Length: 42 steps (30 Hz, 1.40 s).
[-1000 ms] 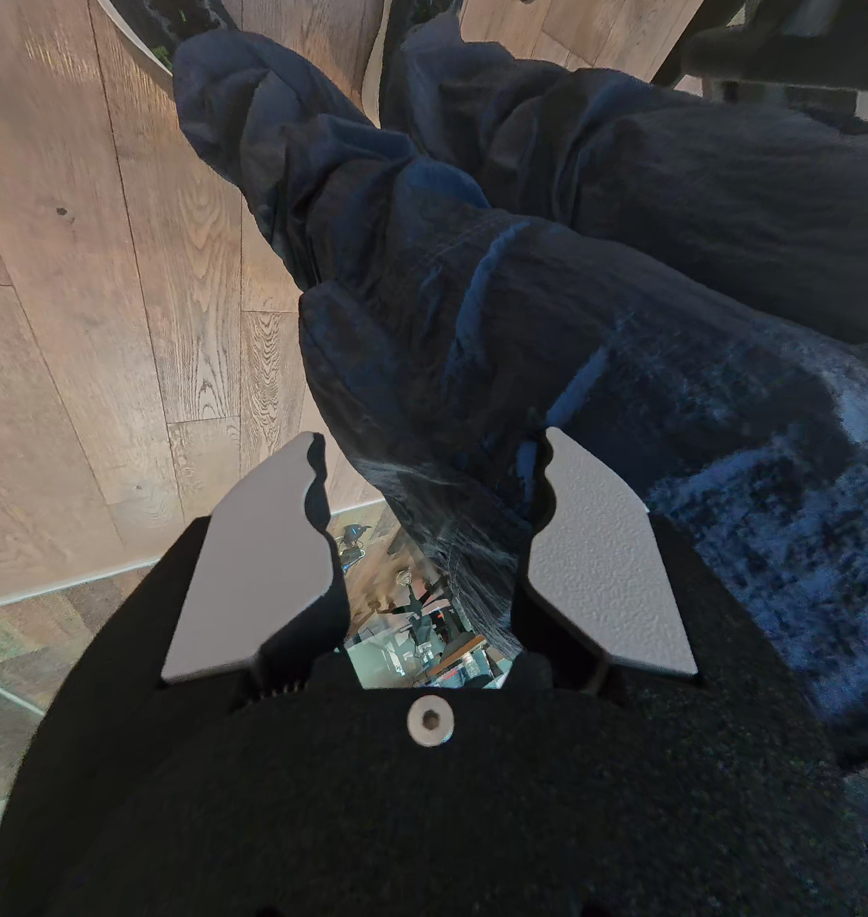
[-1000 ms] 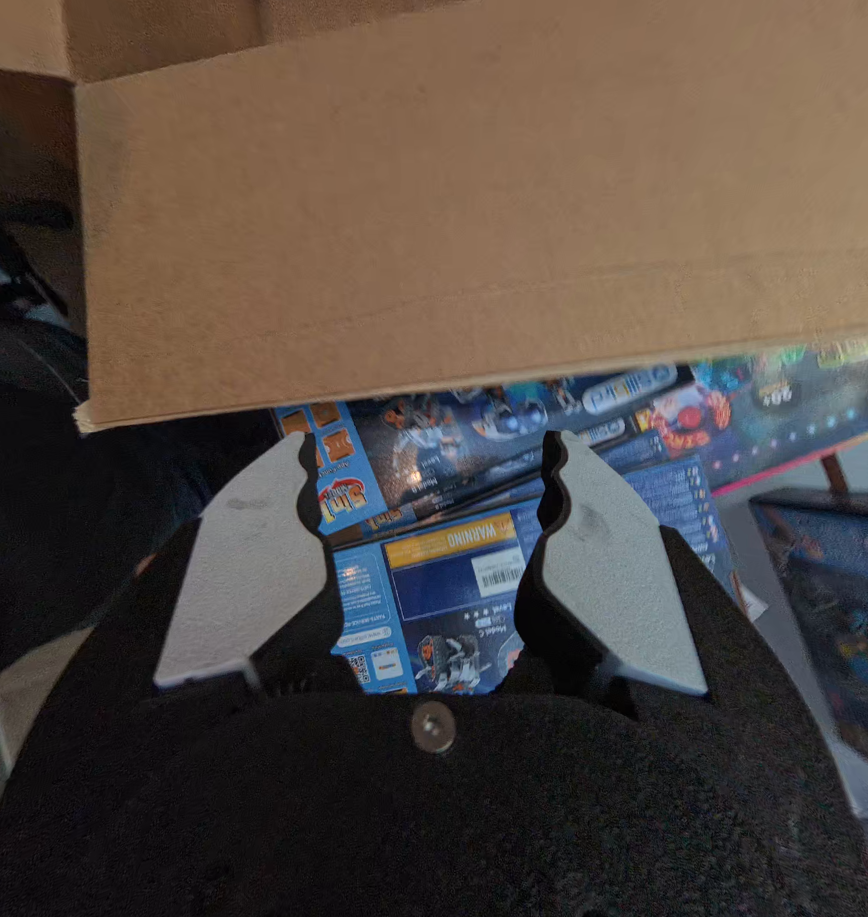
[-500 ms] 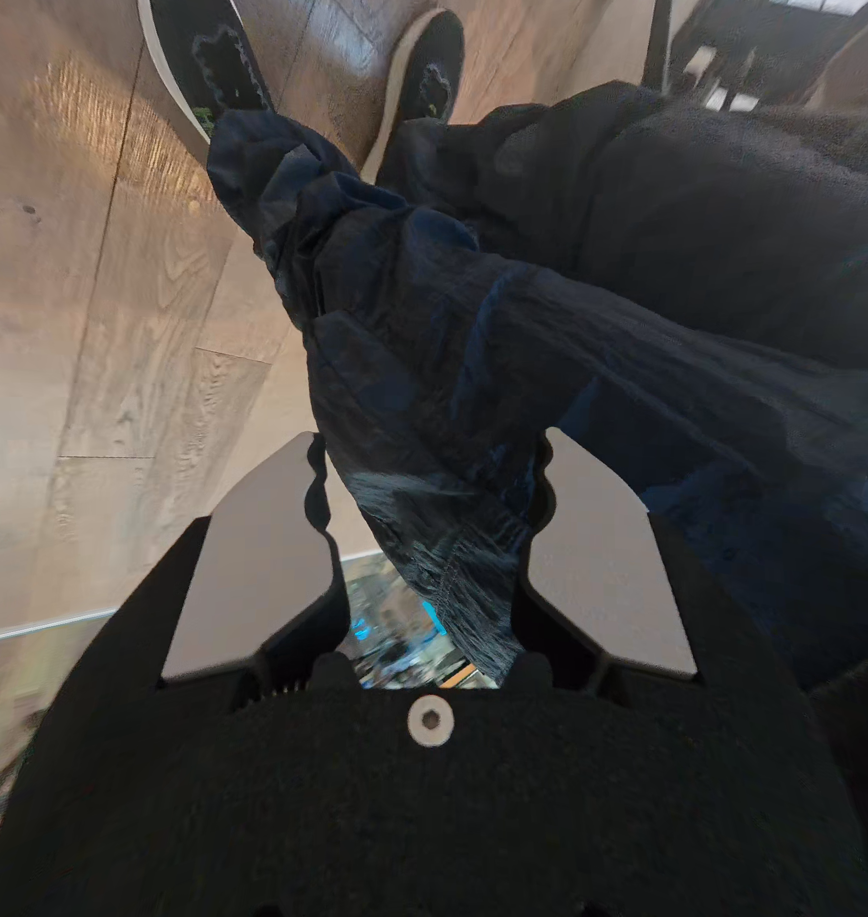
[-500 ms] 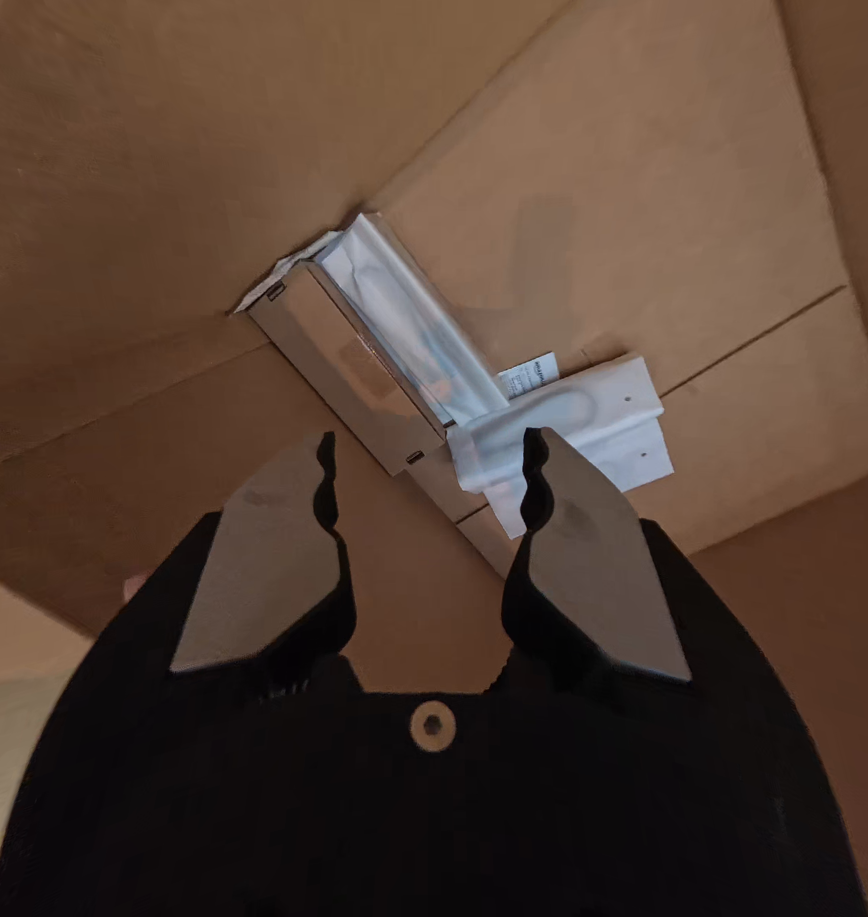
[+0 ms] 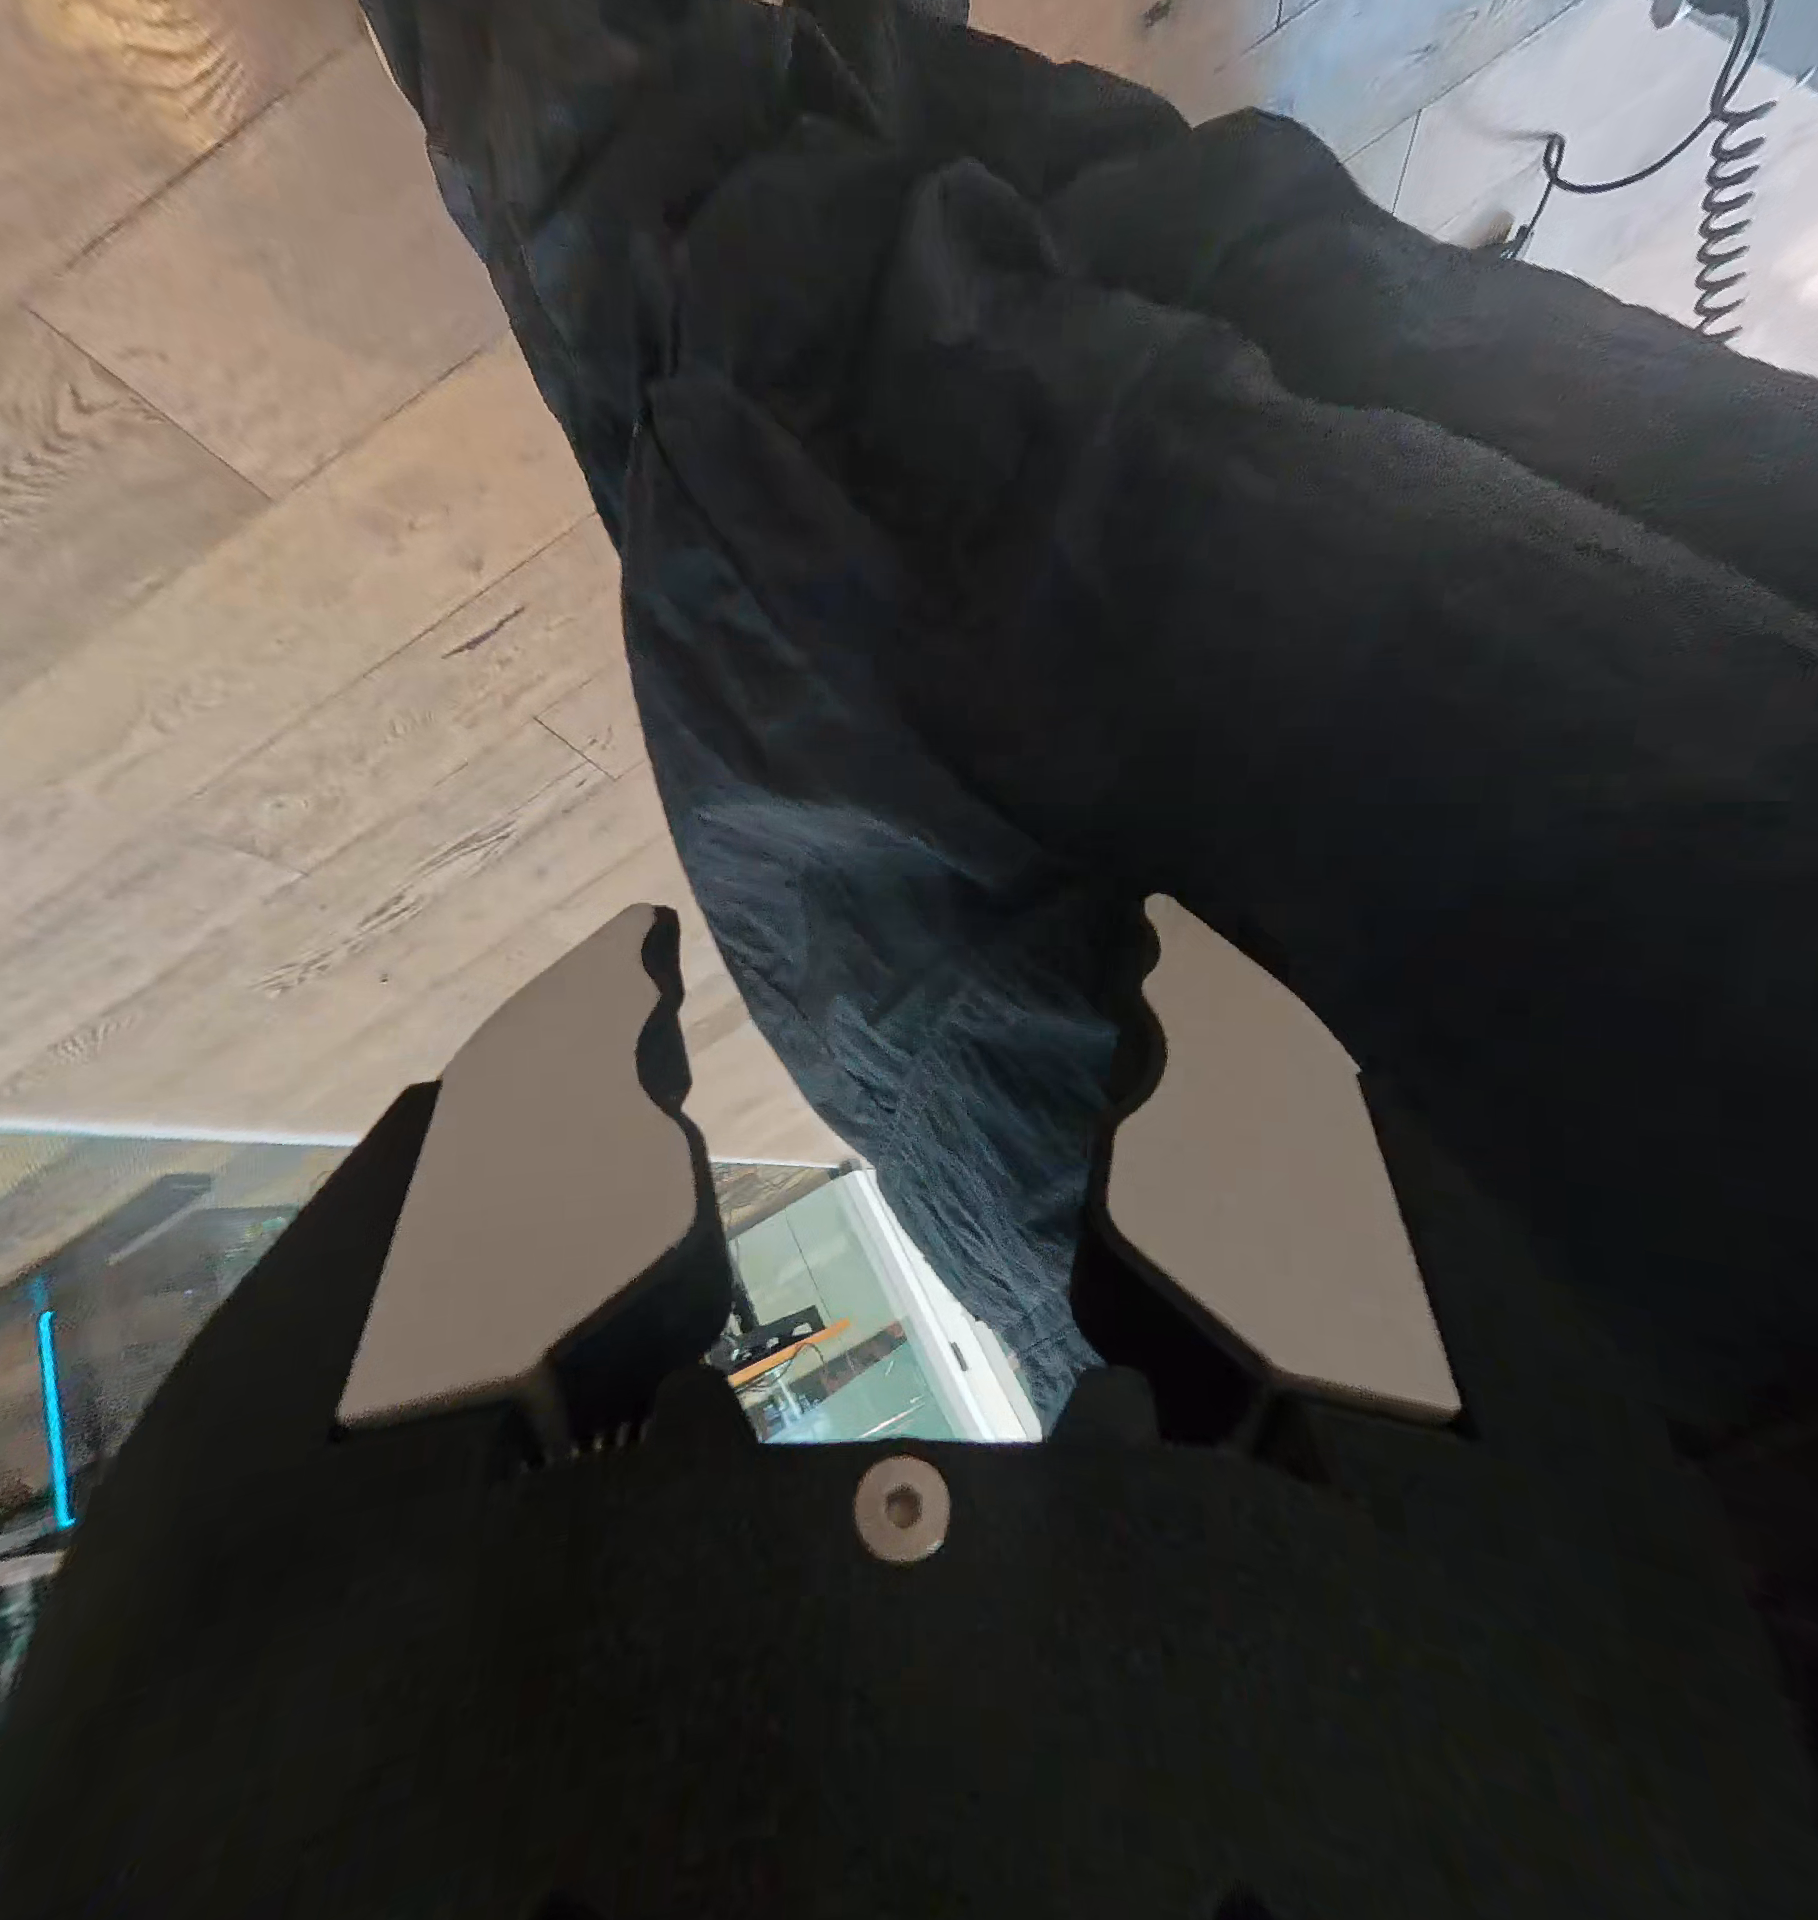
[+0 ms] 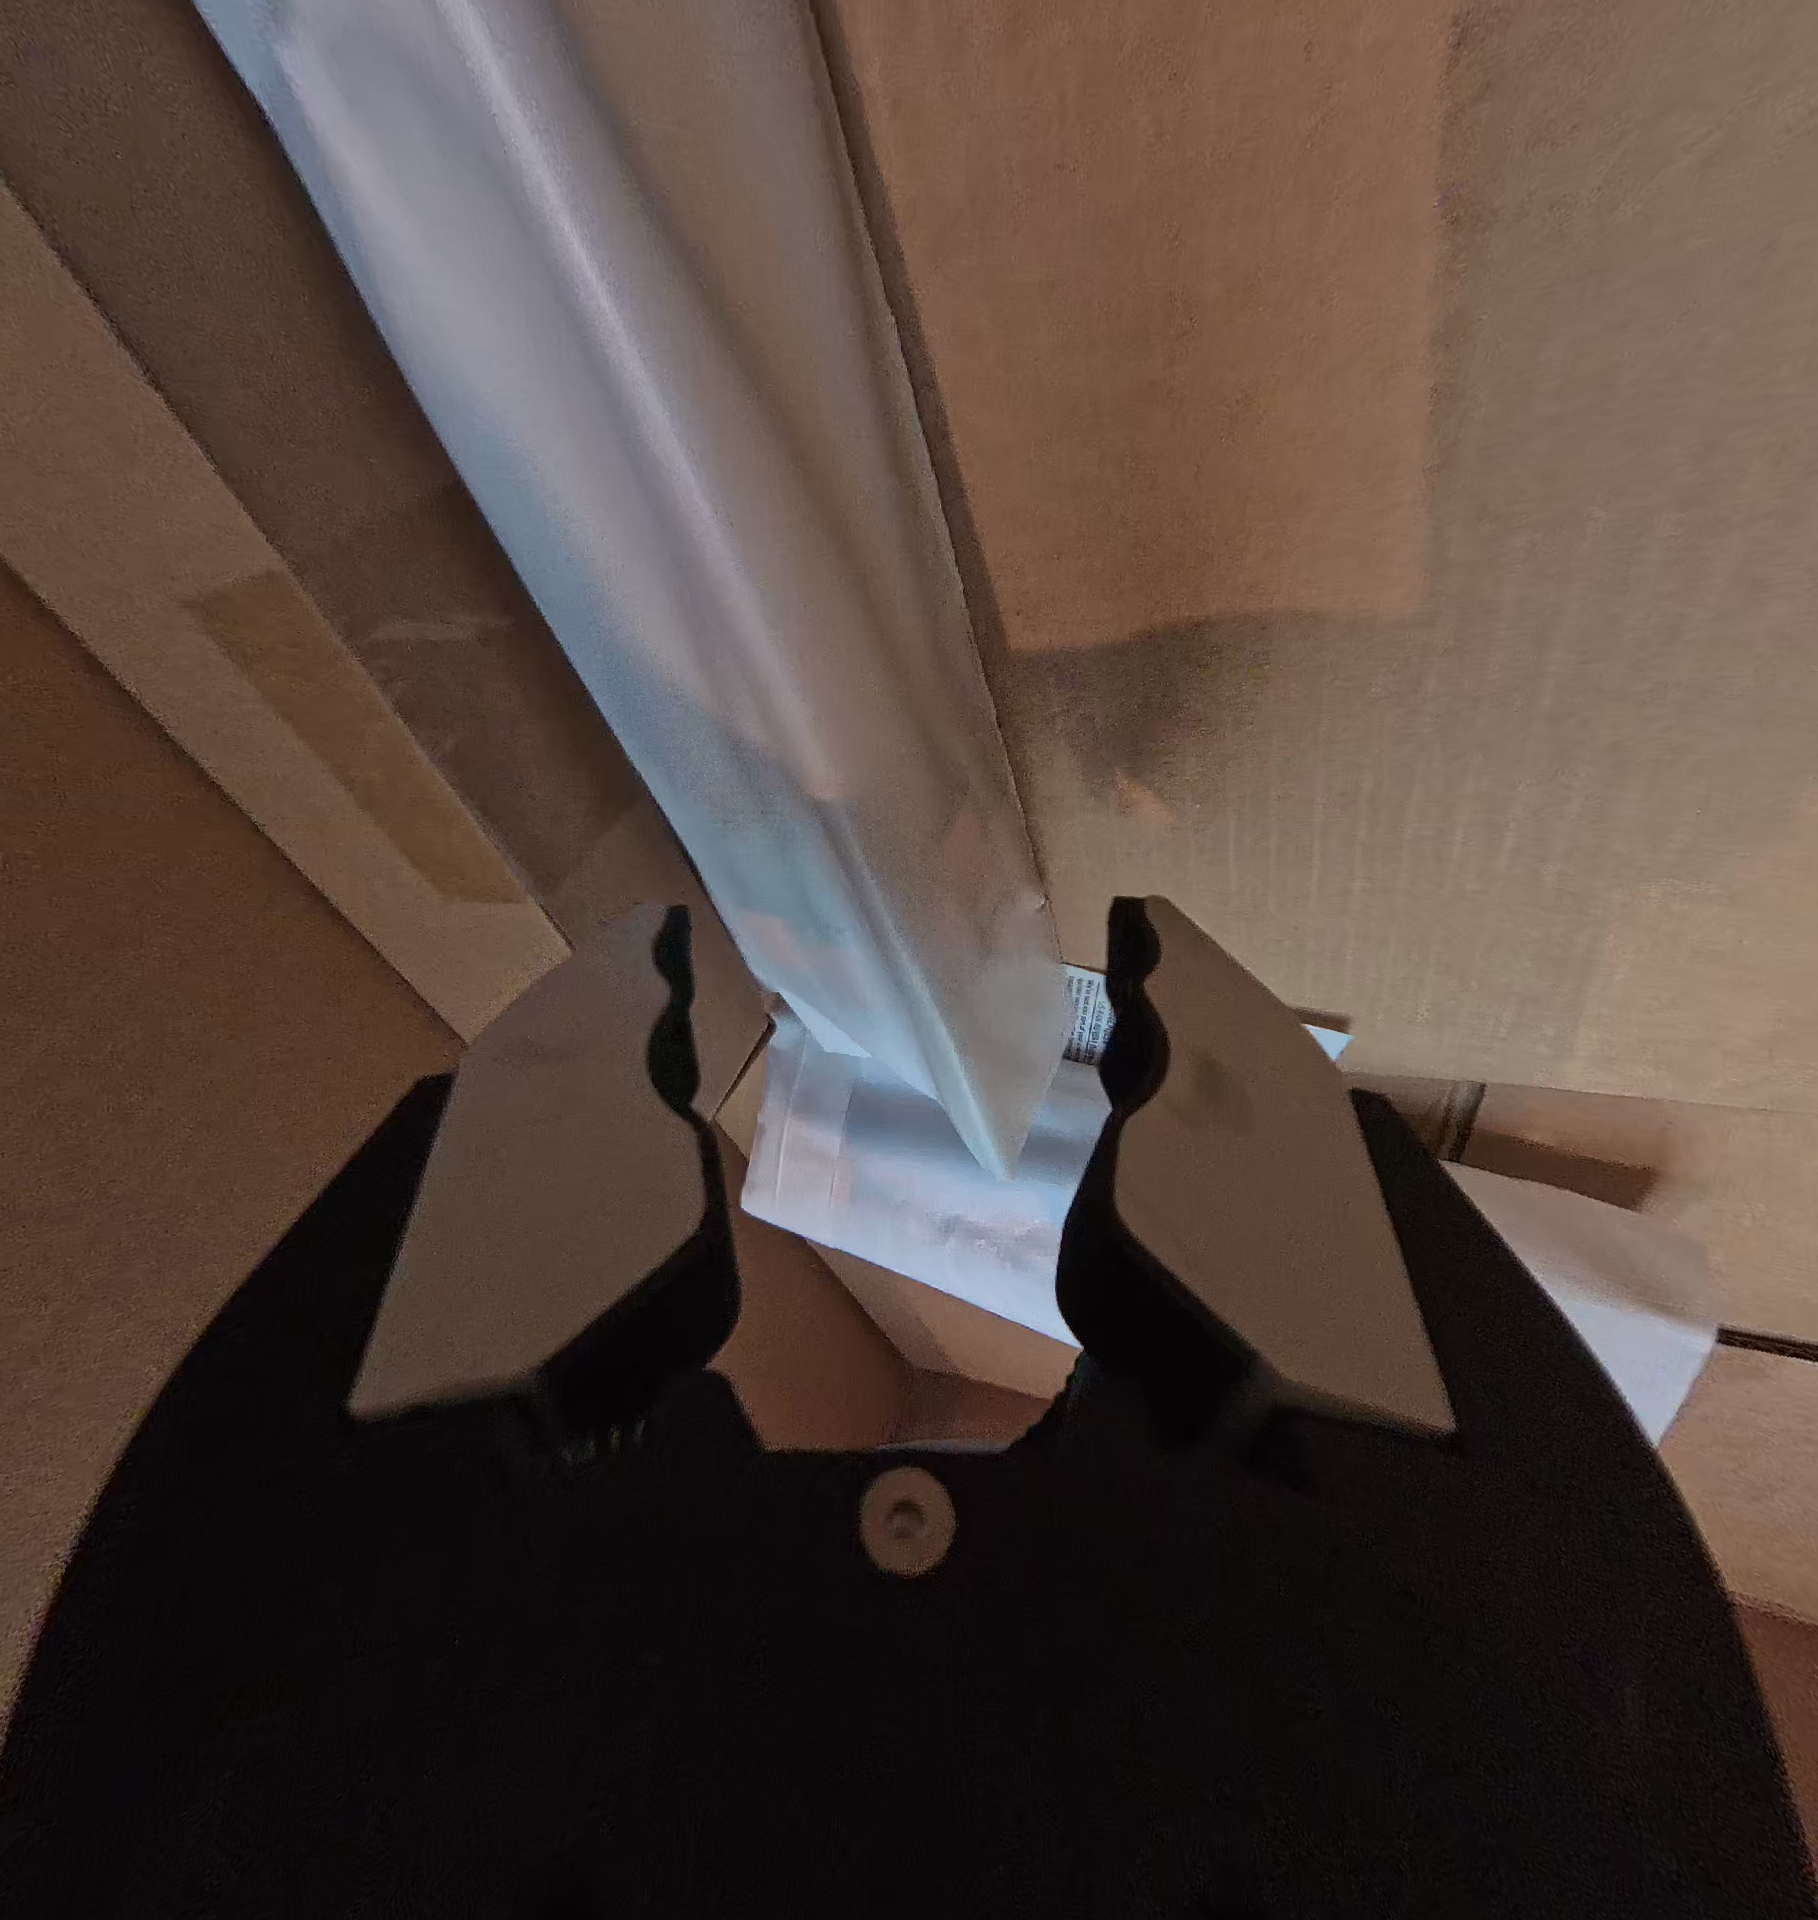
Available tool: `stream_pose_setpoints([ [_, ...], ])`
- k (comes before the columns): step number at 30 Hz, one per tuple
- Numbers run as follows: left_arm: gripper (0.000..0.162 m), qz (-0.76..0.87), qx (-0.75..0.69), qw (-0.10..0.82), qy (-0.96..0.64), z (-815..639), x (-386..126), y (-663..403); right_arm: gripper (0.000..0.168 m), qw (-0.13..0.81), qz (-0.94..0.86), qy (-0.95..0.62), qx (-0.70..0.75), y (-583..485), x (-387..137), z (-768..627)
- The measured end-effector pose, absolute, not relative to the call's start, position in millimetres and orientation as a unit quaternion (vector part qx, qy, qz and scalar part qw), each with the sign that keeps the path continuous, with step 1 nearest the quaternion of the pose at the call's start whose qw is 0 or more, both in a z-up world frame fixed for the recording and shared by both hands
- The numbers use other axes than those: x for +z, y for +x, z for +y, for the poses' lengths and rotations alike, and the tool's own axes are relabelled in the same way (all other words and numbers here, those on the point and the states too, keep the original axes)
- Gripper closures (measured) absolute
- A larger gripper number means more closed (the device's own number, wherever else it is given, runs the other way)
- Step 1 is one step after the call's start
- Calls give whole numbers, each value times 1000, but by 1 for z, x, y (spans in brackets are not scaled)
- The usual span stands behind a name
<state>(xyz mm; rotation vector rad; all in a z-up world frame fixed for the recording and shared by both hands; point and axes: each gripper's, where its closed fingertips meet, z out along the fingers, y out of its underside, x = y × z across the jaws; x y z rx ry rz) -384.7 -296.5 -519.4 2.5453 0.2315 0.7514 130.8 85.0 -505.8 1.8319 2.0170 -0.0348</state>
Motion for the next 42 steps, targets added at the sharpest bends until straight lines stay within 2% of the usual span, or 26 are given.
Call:
stream_pose_setpoints([
  [2, 82, 83, 270, 235, 930, -294, -519, -377, 121, 245, 725, 643, 26, 148, -518, 82],
  [4, 83, 52, 252, 241, 936, -287, -519, -373, 133, 264, 713, 649, 39, 157, -517, 79],
  [6, 83, 15, 236, 250, 939, -277, -519, -372, 157, 264, 692, 671, 29, 155, -501, 80],
  [7, 83, -1, 233, 250, 940, -269, -519, -371, 163, 262, 682, 683, 10, 153, -487, 79],
  [10, 83, -31, 232, 240, 942, -239, -520, -365, 164, 221, 637, 738, -40, 148, -430, 87],
  [15, 82, -76, 238, 227, 941, -193, -523, -354, 165, 132, 551, 819, -90, 169, -306, 85],
  [24, 83, -192, 227, 254, 920, -169, -539, -350, 165, -139, 310, 923, -180, 222, -72, 35],
  [30, 82, -228, 223, 271, 908, -169, -549, -354, 165, -288, 195, 913, -213, 256, 38, -56],
  [34, 83, -254, 211, 282, 901, -172, -554, -355, 166, -361, 116, 896, -231, 281, 69, -131],
  [37, 83, -261, 204, 282, 900, -175, -555, -351, 166, -426, 25, 866, -259, 313, 69, -192],
  [39, 83, -249, 208, 277, 904, -178, -555, -342, 166, -467, -51, 838, -279, 343, 54, -237],
  [42, 83, -235, 212, 281, 906, -190, -555, -325, 167, -503, -197, 785, -303, 399, -6, -308],
])
